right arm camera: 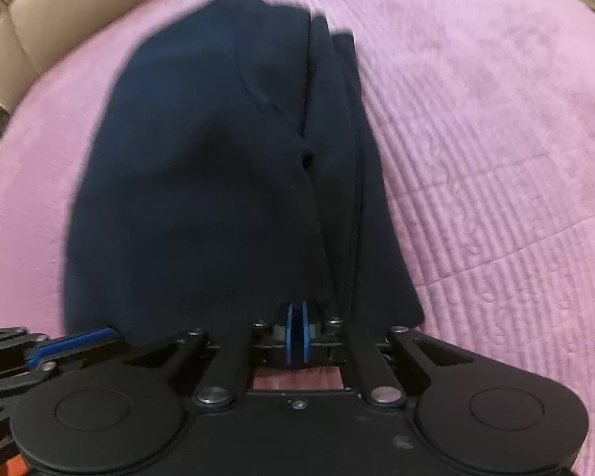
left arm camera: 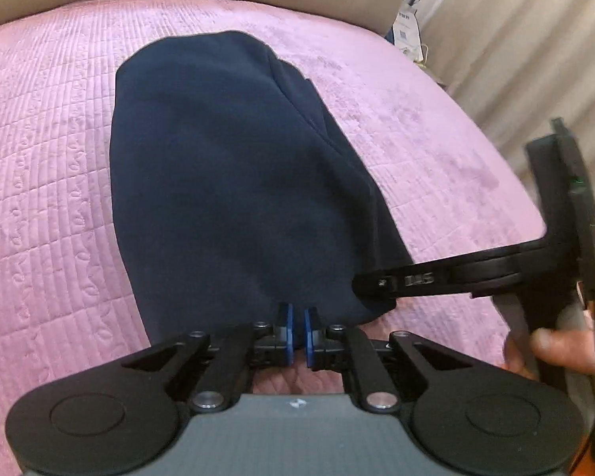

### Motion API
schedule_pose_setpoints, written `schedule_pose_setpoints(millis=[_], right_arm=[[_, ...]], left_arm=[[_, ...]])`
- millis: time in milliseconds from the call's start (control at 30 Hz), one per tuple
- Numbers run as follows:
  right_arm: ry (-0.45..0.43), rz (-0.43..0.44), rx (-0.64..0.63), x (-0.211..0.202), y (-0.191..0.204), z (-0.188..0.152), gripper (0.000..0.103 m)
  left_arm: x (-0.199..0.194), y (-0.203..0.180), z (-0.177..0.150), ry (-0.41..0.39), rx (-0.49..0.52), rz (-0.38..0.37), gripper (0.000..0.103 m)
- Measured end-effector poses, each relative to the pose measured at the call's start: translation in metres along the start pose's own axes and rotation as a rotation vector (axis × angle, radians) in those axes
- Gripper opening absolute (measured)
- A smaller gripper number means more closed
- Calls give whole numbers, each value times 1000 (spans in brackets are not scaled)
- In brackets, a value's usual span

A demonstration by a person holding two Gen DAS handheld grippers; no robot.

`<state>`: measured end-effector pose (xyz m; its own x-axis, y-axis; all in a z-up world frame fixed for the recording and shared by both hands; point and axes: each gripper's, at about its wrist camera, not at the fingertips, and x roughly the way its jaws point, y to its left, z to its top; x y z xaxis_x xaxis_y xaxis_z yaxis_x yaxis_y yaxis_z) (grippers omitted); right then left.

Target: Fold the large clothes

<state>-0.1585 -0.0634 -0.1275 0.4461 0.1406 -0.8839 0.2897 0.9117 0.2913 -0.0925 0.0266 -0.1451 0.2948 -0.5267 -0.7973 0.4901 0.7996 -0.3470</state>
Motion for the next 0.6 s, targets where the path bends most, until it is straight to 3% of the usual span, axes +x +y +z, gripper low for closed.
schedule_pose_setpoints(millis=[133,233,300,333,467,533,600], right_arm=[[-72,26,-46,-54,9,-6,21],[-140,61,-59,-97,17,-10,36],[-204,58,-99,-125,29,-13,71],[-243,49,-128,-142,36,-13,79],[-359,-22,-237,-195,65,-16,81],[-374,-66,-244,-211,76,-17,81],[-373,-94,-232,-219,80,-16,82]], left_arm=[[-32,-6,-3,-33,-25,11,9],[-73,-18,-1,-119,-21,59,10],[-98,-27,4,-170,-29,96,11],[-111,-32,8,-198,-35,123,12],[-156,-49,20,-284,-95,210,16],[-173,-58,25,-312,-120,249,31],[-190,-69,30,-337,-140,269,39]])
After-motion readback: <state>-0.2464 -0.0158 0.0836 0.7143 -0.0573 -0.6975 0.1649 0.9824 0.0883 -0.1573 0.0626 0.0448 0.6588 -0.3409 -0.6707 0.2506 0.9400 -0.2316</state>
